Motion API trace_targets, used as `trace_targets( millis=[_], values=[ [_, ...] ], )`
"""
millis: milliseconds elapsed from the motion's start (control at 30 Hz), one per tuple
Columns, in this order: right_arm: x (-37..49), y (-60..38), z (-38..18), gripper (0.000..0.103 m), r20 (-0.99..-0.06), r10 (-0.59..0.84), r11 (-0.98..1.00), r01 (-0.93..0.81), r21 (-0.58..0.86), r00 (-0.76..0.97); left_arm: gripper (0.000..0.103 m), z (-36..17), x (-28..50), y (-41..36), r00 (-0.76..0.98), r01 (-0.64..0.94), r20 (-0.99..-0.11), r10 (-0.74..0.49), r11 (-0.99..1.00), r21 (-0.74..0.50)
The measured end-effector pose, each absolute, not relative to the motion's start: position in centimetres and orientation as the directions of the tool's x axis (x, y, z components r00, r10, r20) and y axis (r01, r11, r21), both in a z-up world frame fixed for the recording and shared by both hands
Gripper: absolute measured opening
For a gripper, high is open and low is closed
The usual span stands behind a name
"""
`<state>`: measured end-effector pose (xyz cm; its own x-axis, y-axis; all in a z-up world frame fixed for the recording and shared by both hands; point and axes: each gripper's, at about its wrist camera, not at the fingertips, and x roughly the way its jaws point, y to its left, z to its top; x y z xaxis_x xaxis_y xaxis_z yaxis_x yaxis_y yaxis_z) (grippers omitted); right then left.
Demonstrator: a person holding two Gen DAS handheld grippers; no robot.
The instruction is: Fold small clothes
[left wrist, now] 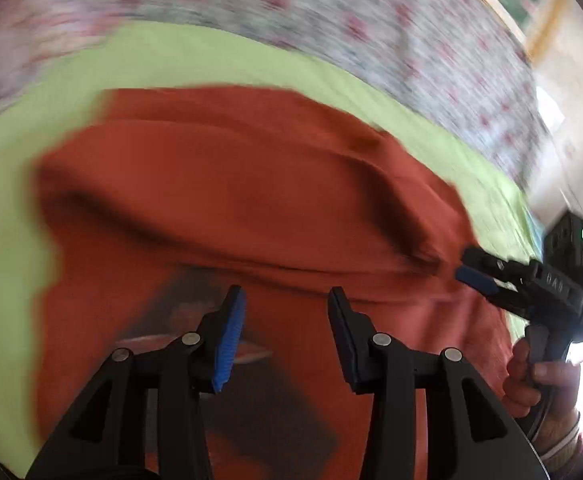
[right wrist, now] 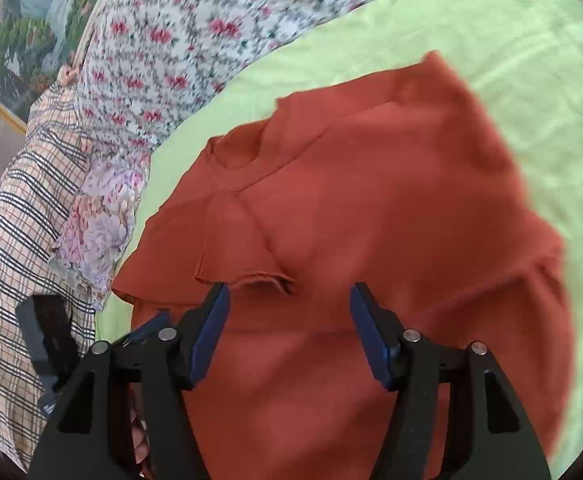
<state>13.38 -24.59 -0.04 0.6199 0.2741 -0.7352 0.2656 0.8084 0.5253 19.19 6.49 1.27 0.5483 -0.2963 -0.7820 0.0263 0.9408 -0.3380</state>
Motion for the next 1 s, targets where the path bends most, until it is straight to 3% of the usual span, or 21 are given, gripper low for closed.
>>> trace_targets(
  millis=[67,133,233,467,667,800,833,867,933,1000],
  values=[
    [14.5,-23.6,-0.4,0.073,-0.762,0.239,0.844,0.259,0.469,0.602,0.044,1.2,18.6,9.9,0.581,-0.072,-0.791,-0.191,0.956,-0.284],
    [15.7,-22.4,-0.9,0.074,-0.8,0.185,0.892,0.244,0.381,0.571,0.044,0.4,18.9,13.3,0.564,-0.164,-0.817,-0.115,0.955,-0.247],
    [16.6,-20.9,-1.3,0.074,-0.837,0.13,0.946,0.186,0.265,0.532,0.043,-0.7,19.5,16.5,0.552,-0.237,-0.829,-0.095,0.935,-0.265],
    [17.5,-18.6,-1.5,0.078,-0.87,-0.004,0.999,0.038,0.017,0.493,0.043,-1.5,23.8,16.7,0.547,-0.228,-0.831,-0.102,0.937,-0.265],
    [15.7,-17.5,-0.4,0.086,-0.84,0.015,0.996,-0.079,-0.033,0.542,0.042,-1.7,25.6,16.3,0.554,-0.23,-0.828,-0.086,0.94,-0.252],
    [17.5,-18.0,-0.7,0.085,-0.826,0.006,0.998,-0.049,-0.026,0.564,0.042,-1.8,26.0,15.6,0.554,-0.222,-0.83,-0.065,0.949,-0.223],
    [18.2,-18.5,-1.0,0.078,-0.83,0.064,0.998,-0.047,0.045,0.555,0.042,-1.8,26.0,15.5,0.554,-0.22,-0.83,-0.06,0.951,-0.216],
    [18.8,-19.0,-1.4,0.051,-0.837,0.108,0.994,-0.042,0.102,0.536,0.042,-1.9,26.0,15.4,0.552,-0.217,-0.832,-0.055,0.954,-0.207],
    [19.7,-20.1,-2.0,0.007,-0.852,0.176,0.978,0.007,0.206,0.494,0.04,-1.9,25.7,15.5,0.551,-0.212,-0.834,-0.044,0.958,-0.19],
    [19.0,-21.6,-0.6,0.007,-0.799,0.267,0.938,0.047,0.345,0.538,0.034,-1.6,25.4,15.5,0.555,-0.206,-0.832,-0.022,0.965,-0.163]
  ],
)
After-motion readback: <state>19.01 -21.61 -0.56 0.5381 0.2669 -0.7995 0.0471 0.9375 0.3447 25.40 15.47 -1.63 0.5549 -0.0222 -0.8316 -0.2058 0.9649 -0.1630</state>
